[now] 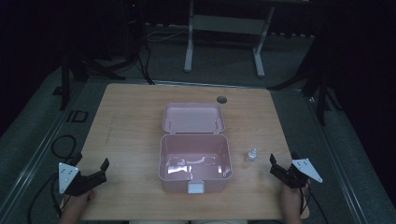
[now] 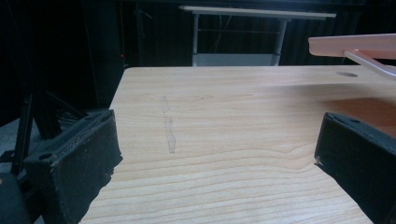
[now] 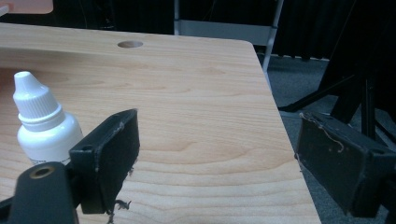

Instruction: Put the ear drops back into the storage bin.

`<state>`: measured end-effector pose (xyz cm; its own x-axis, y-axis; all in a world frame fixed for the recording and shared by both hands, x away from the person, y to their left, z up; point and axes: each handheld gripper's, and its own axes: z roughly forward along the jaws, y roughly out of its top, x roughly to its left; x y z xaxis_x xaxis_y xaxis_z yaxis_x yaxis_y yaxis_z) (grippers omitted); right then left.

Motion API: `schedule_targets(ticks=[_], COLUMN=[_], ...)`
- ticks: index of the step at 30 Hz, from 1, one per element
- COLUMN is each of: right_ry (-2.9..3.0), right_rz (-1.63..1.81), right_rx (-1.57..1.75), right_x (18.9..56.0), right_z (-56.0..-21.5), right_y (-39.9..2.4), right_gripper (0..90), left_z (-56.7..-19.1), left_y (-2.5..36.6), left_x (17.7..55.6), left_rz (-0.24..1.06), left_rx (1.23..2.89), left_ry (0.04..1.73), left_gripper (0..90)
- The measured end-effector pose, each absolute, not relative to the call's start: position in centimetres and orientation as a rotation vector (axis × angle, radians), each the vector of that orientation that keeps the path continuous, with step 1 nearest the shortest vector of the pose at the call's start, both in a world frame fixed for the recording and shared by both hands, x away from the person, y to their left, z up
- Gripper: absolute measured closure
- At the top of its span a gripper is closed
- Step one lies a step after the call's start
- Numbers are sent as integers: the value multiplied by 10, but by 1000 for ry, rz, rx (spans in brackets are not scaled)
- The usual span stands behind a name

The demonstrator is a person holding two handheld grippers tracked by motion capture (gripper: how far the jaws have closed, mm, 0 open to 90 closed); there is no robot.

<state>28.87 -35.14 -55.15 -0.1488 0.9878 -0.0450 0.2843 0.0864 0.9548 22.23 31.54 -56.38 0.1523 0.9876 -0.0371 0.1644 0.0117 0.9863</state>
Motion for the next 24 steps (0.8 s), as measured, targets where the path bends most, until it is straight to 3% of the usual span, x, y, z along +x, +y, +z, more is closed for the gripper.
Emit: schedule_targets(ticks=[14,24], right_ry=[1678,1952], right_rz=[1112,1025], right_rx=[1291,1493], right_x=[286,292], right_z=[-547,-548], right_y=[-346,-352], right_gripper=[155,127], left_z=[-564,-564], left_y=[315,315], left_x=[223,223], left_rz=[991,991], left_rx=[1382,1386], left_ry=[1219,1219], left_gripper=[4,4])
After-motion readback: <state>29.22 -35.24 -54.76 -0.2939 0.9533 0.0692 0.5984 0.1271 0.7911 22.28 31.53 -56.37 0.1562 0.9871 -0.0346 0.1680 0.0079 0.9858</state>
